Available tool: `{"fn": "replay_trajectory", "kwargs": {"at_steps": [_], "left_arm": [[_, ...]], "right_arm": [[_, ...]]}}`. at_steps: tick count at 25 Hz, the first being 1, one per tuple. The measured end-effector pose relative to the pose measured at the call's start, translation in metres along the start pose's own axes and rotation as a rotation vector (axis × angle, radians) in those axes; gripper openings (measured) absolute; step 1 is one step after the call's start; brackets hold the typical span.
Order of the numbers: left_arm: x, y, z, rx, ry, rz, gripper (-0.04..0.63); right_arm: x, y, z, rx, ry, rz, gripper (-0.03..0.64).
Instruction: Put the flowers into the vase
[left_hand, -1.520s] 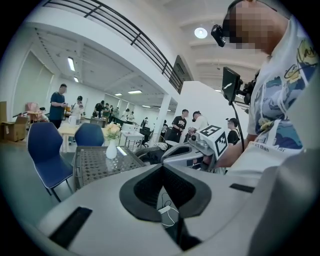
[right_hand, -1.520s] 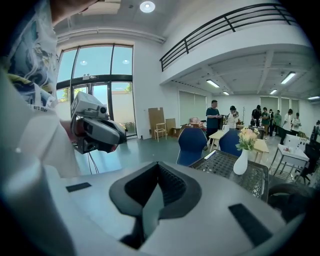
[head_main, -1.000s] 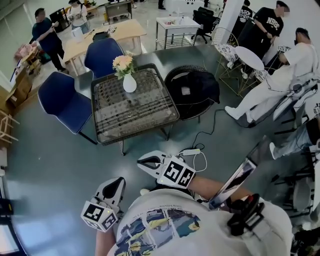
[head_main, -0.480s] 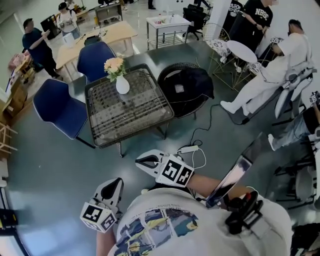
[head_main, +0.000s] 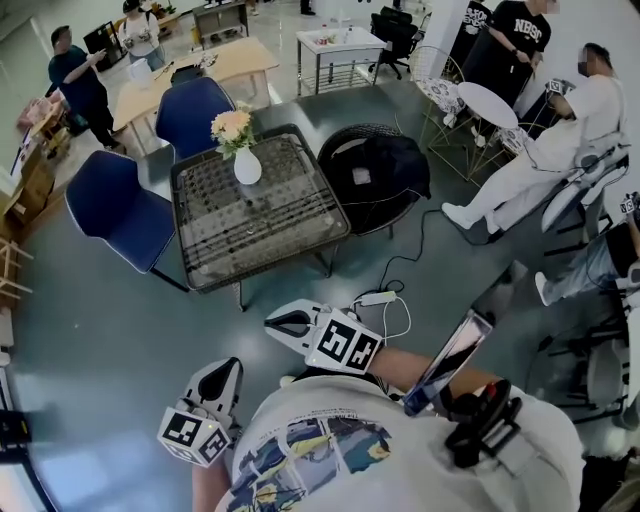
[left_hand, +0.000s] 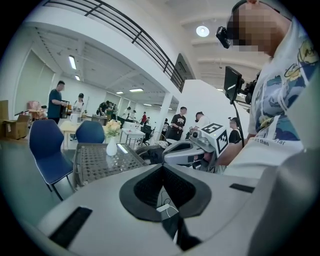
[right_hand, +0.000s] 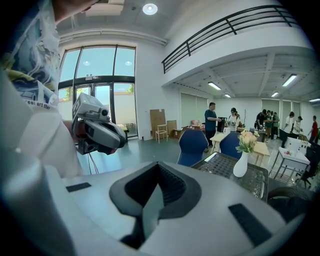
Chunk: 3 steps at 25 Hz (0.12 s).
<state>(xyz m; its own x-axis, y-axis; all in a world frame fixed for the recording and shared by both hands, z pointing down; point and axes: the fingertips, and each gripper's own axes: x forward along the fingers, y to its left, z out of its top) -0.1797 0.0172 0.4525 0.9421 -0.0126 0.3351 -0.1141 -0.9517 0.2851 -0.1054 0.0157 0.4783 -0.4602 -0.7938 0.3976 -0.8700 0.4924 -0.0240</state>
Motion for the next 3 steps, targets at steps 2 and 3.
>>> {"fn": "replay_trajectory", "kwargs": {"at_steps": [2, 3], "left_arm": [[0.0011, 0.0057, -0.0005, -0.007, -0.004, 0.007, 0.009], [0.0018, 0.0085, -0.0005, -0.01, -0.007, 0.009, 0.009]], "right_arm": [[0.0044, -0.0039, 0.001, -0.004, 0.0, 0.004, 0.011], [0.0065, -0.0059, 0.0015, -0.006, 0.0, 0.006, 0.011]]}}
